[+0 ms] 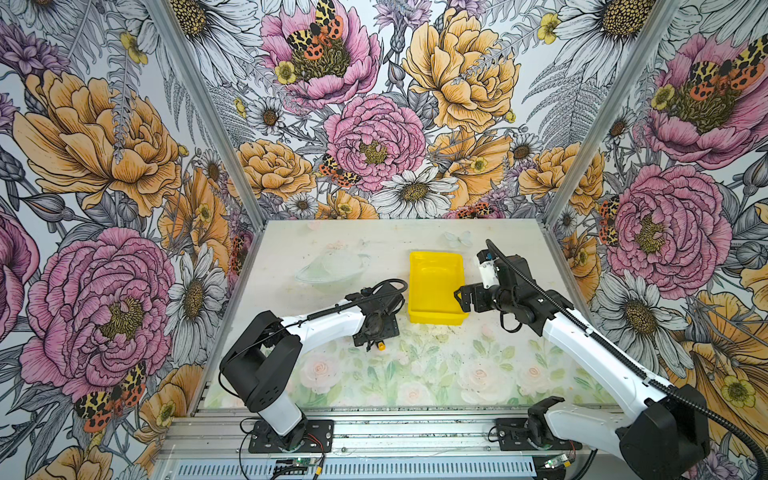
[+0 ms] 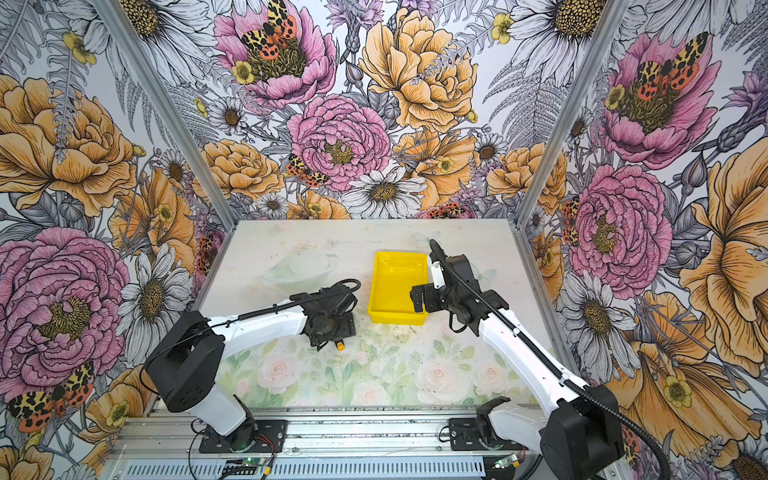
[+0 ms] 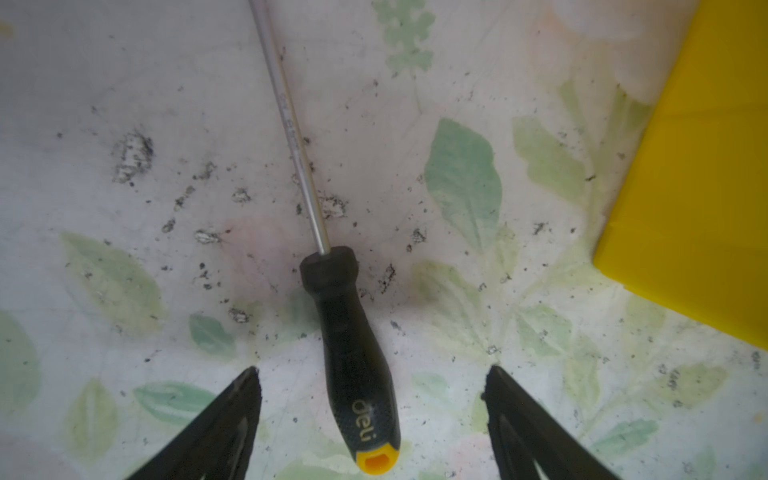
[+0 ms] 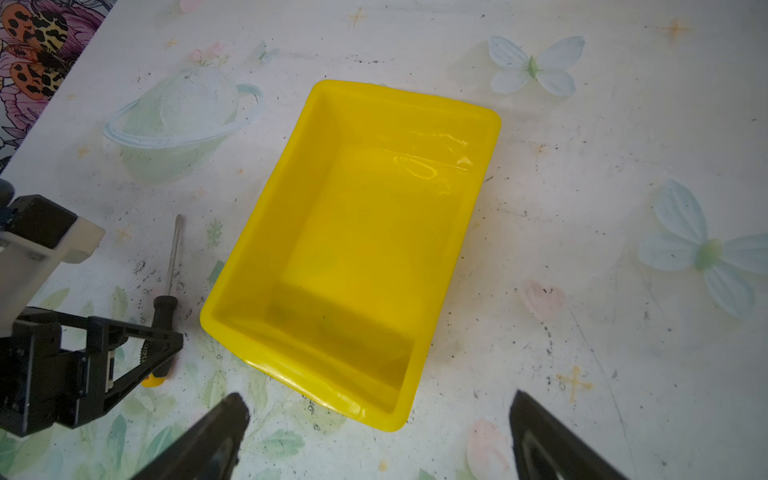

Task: Put the screwdriver in the bin
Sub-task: 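Lower the left gripper and close it on the black screwdriver handle, then lift the screwdriver with the left gripper and carry it over the yellow bin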

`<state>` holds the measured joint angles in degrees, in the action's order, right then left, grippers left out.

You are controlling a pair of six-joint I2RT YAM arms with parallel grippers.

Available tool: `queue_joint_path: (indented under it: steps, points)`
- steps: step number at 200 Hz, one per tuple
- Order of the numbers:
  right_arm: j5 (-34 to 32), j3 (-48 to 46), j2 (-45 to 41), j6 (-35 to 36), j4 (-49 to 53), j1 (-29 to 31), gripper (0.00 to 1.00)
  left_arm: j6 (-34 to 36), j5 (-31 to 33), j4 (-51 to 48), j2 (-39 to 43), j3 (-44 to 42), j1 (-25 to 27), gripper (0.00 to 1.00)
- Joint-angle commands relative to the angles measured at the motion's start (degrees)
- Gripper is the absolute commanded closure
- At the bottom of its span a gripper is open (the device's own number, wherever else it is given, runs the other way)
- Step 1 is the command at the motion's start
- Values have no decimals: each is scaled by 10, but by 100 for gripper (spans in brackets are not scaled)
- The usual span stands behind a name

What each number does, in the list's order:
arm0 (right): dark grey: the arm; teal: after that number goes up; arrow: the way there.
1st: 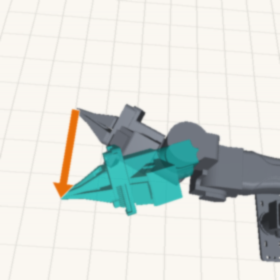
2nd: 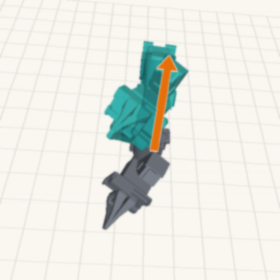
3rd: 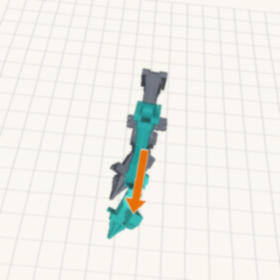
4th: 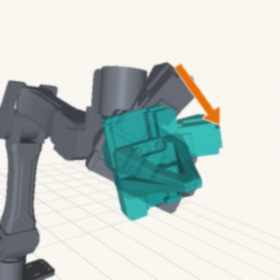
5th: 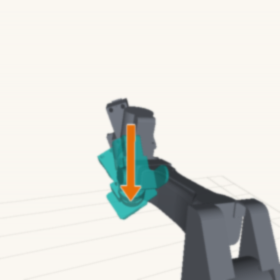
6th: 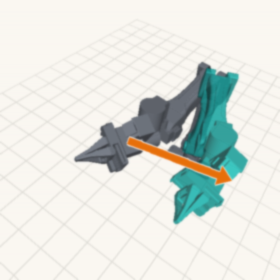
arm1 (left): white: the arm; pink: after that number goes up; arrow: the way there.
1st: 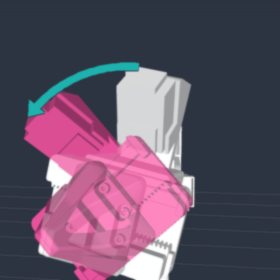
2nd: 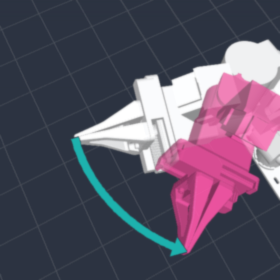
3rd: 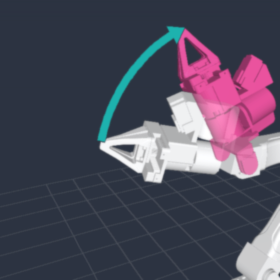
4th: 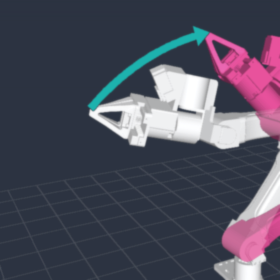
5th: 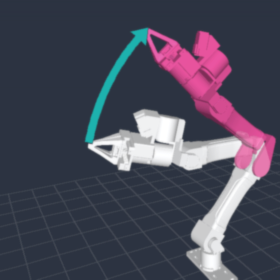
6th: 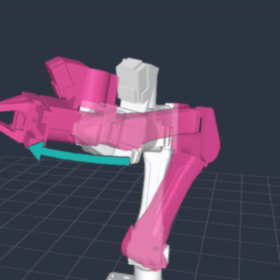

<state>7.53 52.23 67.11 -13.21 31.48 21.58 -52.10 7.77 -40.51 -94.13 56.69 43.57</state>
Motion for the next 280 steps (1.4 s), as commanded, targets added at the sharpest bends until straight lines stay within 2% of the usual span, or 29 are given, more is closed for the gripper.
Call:
queue_joint_path:
  steps: [1,25,67,128,167,224,248,253,280]
  points:
    - [44,-4,-27,26,-2,2,1,-16,18,-3,-11,11,9,21]
    - [70,-9,-41,30,-3,5,0,-35,26,-2,-15,3,13,30]
    - [75,-9,-37,21,-5,9,1,-39,30,-3,-28,-1,18,47]
    - [75,5,-49,20,-5,8,0,-47,36,-2,-32,-10,19,62]
    - [116,1,-80,19,-30,9,0,-47,36,-2,-28,-9,20,74]
    - [96,-7,-95,6,-33,9,0,-34,37,-2,2,0,20,87]
    - [52,-20,-90,-14,-31,7,1,-15,38,-2,27,16,21,92]
    - [46,-25,-87,-21,-30,6,1,-10,56,-1,32,21,20,92]
    - [66,-32,-75,-43,-33,-3,0,17,54,-3,45,55,14,95]
